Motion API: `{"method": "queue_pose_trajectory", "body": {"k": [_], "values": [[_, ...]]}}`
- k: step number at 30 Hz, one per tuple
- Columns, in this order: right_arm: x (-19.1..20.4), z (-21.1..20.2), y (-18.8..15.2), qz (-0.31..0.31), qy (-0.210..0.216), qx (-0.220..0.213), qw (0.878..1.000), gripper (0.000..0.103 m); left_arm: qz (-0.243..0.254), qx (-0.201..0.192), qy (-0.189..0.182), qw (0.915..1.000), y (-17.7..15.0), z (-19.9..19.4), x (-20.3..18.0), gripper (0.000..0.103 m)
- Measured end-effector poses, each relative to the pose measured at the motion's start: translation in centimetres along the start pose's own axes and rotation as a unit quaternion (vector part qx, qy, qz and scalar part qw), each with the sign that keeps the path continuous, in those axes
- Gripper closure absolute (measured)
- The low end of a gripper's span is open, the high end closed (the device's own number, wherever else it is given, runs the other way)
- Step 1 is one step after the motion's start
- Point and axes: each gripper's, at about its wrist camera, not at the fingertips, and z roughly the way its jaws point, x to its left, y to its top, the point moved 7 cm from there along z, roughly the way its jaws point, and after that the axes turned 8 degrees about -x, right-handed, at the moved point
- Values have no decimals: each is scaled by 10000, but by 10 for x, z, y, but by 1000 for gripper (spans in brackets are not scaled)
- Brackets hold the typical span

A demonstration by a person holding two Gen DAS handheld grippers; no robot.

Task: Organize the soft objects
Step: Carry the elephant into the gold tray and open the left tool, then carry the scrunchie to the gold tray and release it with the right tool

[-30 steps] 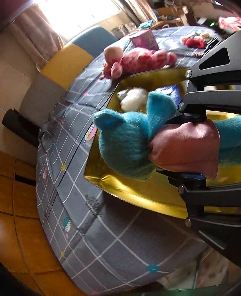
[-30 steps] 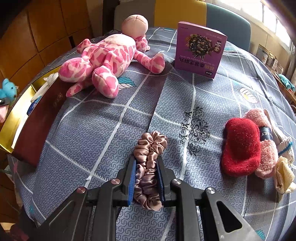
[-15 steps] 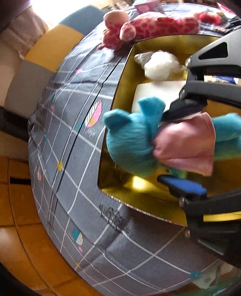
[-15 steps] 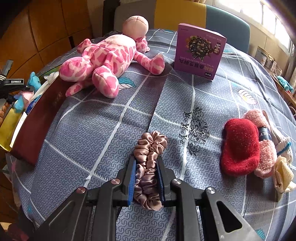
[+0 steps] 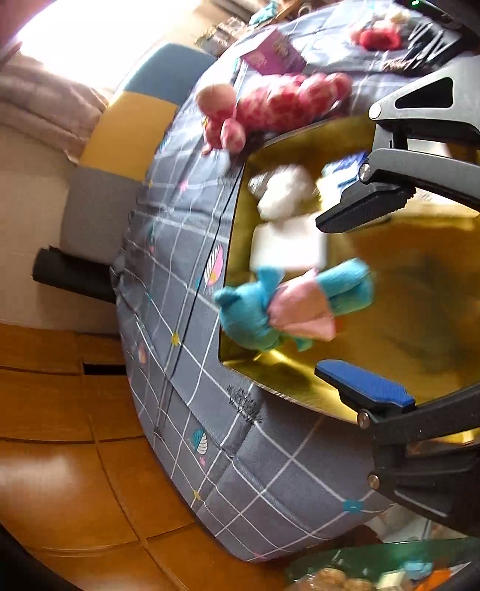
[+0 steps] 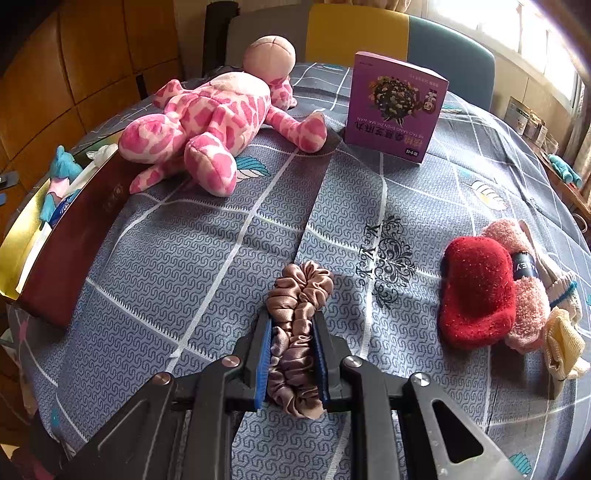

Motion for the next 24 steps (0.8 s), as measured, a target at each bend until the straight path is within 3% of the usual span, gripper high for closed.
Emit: {"method": "queue_pose_trajectory", "body": {"k": [11,24], "values": [[0,-4,0,7,-59,-86,9999,83,249,-183,-153,9994,-37,-60,-29,27],[-1,-7,4,155,-57,87,9998,84,347,-103,-5,9993,-58,-72,-23,27]]}}
